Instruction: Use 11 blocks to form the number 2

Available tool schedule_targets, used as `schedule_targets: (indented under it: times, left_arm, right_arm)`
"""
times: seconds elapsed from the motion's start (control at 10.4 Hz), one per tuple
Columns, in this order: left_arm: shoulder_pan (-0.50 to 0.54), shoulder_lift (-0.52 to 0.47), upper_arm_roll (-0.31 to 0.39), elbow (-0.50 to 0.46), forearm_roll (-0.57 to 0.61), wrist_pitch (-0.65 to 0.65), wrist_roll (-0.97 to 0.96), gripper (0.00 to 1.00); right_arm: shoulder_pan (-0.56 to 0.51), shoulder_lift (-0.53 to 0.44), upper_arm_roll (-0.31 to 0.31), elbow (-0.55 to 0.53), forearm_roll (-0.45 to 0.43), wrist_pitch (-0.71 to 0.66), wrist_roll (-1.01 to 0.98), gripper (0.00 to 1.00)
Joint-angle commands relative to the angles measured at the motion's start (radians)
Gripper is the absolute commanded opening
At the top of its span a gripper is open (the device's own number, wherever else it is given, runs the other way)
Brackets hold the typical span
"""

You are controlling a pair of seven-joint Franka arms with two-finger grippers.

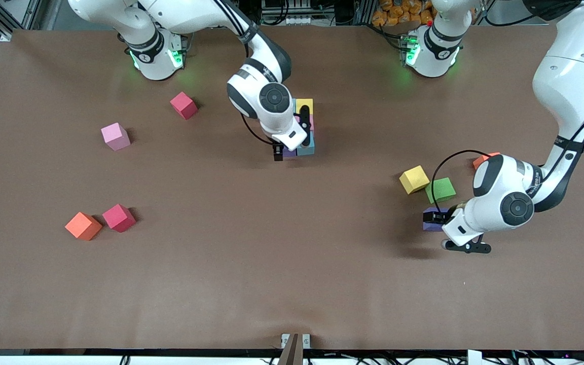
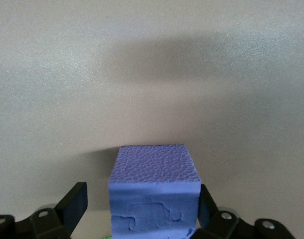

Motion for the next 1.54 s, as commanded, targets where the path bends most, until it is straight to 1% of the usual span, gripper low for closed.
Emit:
schedule_targets:
  times: [0.0,0.29,0.38,0.58,0.67,0.77,0.86,0.96,1.25,1.44]
  left_arm:
    - [-0.009,0.01,0.004,0.018,-0.019,-0.006,0.025,0.89]
    - [-0.009,0.017,0.004,0.018,-0.019,-0.006,0.024,0.68]
    - [-0.018,0.017,0.004,0.018,-0.019,-0.006,0.024,0.63]
    - [-0.029,0.017,0.004,0.02,-0.019,-0.006,0.016,0.52]
    - [-0.03,0.017,0.004,0.027,-0.02,-0.006,0.014,0.5]
    - [-0.03,0.017,0.004,0.031,-0.02,-0.006,0.016,0.46]
    - [-0.03,0.017,0.004,0.031,-0.019,-0.006,0.021,0.44]
    - [-0.03,0.017,0.004,0.031,-0.019,-0.006,0.022,0.4]
    - [-0.03,0.017,0.004,0.031,-0.017,-0.006,0.024,0.32]
    - [-0.03,0.017,0.004,0.031,-0.019,-0.006,0.022,0.31]
  right_arm:
    - [-0.054,-0.04,0.006,-0.008,-0.002,-0.037,-0.004,1.0]
    - [-0.132,-0.07,0.003,-0.008,-0.013,-0.088,-0.004,1.0]
    - [-0.175,-0.079,0.003,-0.008,-0.015,-0.103,-0.007,1.0]
    - [-0.304,-0.082,0.003,0.004,-0.015,-0.114,-0.098,1.0]
    - [-0.371,-0.076,0.003,0.005,-0.013,-0.114,-0.126,1.0]
    - [-0.415,-0.074,0.003,0.006,-0.013,-0.114,-0.13,1.0]
    - [-0.448,-0.074,0.002,0.009,-0.015,-0.114,-0.119,1.0]
    - [-0.484,-0.073,0.002,0.02,-0.016,-0.114,-0.113,1.0]
    - [-0.588,-0.002,-0.001,0.082,-0.018,-0.103,-0.105,1.0]
    - [-0.622,0.059,-0.007,0.158,-0.021,-0.103,-0.104,1.0]
